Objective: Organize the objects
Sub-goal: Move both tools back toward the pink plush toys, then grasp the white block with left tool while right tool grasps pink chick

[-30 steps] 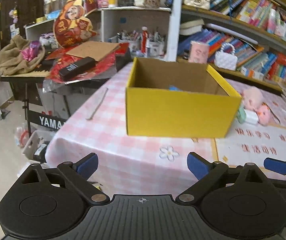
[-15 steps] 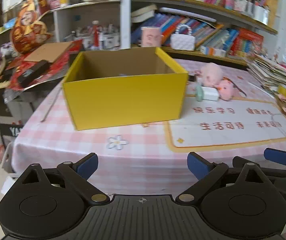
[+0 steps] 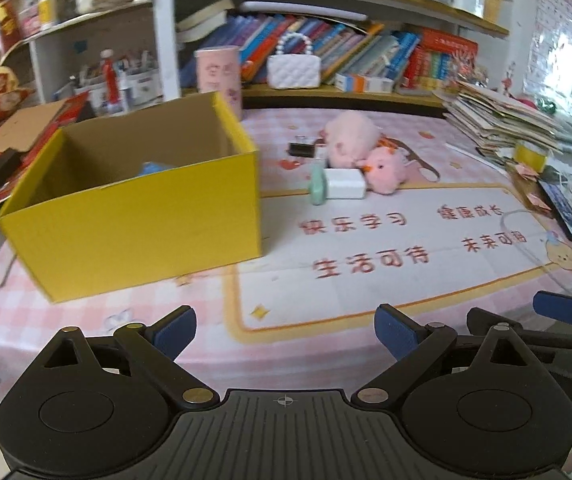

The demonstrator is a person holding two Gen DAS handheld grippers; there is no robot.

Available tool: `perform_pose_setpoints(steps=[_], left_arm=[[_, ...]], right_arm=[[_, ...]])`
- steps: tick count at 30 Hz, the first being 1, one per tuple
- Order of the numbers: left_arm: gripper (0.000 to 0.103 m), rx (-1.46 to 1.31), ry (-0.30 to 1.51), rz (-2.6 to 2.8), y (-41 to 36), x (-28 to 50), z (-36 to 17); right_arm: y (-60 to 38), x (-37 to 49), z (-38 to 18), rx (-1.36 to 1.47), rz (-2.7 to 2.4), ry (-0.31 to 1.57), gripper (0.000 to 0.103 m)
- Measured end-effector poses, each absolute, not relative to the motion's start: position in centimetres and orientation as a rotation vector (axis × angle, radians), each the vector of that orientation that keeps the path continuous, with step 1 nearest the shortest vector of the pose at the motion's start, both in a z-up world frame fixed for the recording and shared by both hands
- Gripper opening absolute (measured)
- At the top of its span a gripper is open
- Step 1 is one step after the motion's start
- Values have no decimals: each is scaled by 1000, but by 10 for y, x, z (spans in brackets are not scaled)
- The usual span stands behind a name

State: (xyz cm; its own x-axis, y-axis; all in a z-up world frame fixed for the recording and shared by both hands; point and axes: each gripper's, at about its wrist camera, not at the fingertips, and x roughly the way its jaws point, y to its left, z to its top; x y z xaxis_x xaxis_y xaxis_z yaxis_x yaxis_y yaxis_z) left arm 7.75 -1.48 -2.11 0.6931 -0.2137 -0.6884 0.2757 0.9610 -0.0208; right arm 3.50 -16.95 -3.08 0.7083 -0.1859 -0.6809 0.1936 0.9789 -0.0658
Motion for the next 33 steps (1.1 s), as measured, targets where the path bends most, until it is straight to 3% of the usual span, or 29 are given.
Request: perform_pose_setpoints(steps=[23,29,33], left_arm=[[95,75,809,-203,-120,167,-40],[85,49,787,-162,-135,202,-42],[69,38,787,-145,-143,226,-49]], right_arm=[[-288,143,-40,38,-124,782,64],[-303,181,-34,52,-70,747,66],[-306,207,-29,53,-38,727,67]])
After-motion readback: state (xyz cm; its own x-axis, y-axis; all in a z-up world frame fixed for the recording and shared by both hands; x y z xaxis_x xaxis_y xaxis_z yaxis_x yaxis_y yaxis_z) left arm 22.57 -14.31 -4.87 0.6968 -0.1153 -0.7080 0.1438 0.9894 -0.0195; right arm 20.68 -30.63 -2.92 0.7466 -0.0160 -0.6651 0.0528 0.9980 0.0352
